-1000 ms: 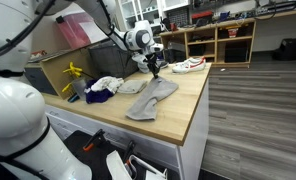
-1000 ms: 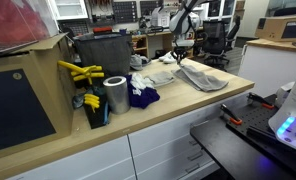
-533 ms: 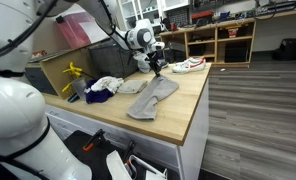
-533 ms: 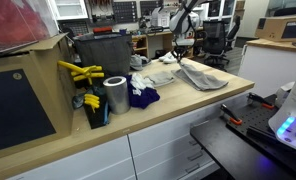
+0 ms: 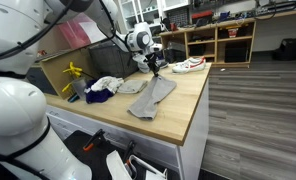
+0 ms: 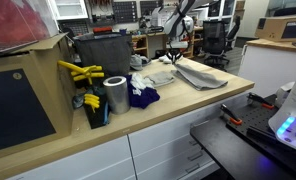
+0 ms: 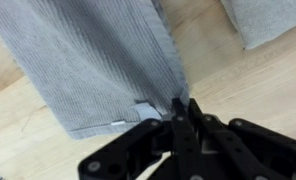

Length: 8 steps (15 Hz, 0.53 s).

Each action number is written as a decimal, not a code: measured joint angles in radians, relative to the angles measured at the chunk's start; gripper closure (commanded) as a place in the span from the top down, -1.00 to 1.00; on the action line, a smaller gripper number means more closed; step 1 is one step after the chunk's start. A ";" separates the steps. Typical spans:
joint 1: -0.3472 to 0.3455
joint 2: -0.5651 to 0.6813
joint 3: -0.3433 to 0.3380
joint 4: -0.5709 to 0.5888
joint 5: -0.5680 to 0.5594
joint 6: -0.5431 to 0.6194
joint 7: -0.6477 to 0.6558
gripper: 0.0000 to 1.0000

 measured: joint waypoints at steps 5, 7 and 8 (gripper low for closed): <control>0.009 0.038 -0.010 0.070 -0.018 0.000 0.001 0.25; 0.008 0.037 -0.024 0.082 -0.033 0.000 0.000 0.56; 0.007 0.036 -0.033 0.085 -0.038 0.000 -0.001 0.69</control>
